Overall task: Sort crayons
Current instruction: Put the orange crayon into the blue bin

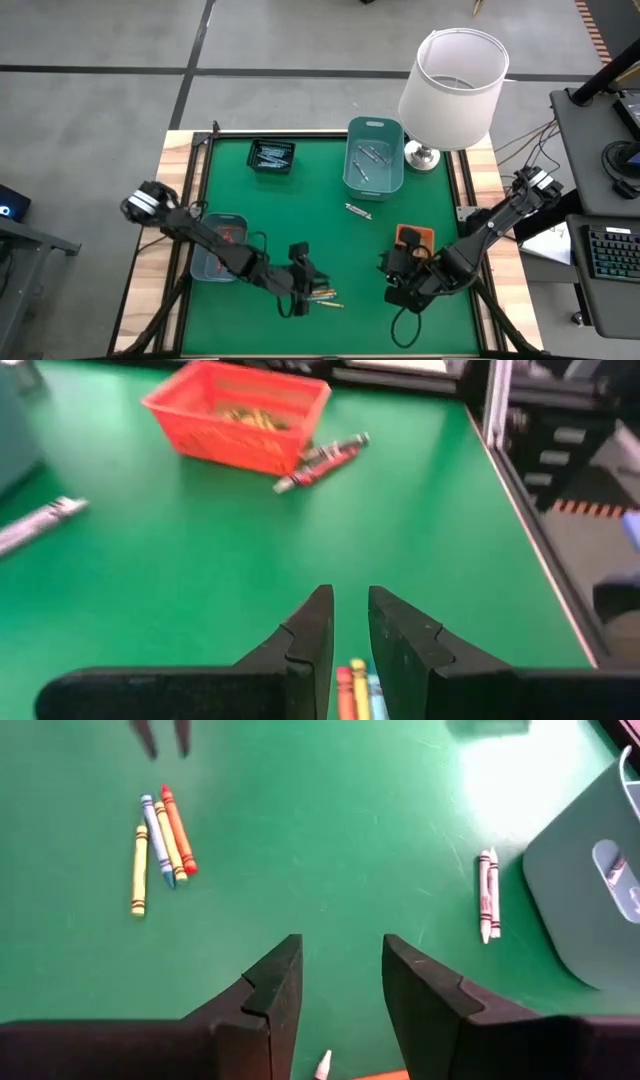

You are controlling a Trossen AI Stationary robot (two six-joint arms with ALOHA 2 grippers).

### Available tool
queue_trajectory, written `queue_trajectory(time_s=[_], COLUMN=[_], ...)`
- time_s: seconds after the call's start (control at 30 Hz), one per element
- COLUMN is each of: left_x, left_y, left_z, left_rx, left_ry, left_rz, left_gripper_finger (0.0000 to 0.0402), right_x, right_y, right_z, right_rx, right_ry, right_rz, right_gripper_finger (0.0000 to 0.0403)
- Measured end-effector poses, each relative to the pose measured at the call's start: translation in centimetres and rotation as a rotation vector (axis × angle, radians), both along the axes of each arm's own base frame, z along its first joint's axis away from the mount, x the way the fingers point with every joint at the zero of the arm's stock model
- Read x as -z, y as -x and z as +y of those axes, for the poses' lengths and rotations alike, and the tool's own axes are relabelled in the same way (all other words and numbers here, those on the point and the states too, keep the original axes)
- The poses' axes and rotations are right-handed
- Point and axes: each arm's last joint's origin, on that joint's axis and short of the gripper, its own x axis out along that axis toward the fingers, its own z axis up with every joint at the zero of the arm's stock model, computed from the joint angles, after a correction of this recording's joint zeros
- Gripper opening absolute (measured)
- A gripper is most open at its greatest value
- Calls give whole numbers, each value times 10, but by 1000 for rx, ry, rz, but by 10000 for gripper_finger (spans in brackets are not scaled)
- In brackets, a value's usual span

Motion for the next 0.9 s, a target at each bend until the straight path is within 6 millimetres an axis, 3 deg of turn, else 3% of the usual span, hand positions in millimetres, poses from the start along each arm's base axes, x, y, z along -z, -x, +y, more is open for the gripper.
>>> queue_trajectory(time_s=[0.33, 0.57, 0.9], left_x=[36, 43, 45], left_y=[-4, -3, -2], left_z=[-35, -37, -34], left_rx=[-9, -27, -59], left_ry=[-52, -27, -64], left_rz=[67, 85, 90], left_gripper_finger=[43, 56, 124], right_x=[15, 21, 20], right_y=[3, 4, 4], right_z=[14, 20, 19], right_rx=[-83, -136, -127], right_ry=[-25, -33, -7], right_rz=[-59, -95, -109], right_gripper_finger=[129, 124, 130])
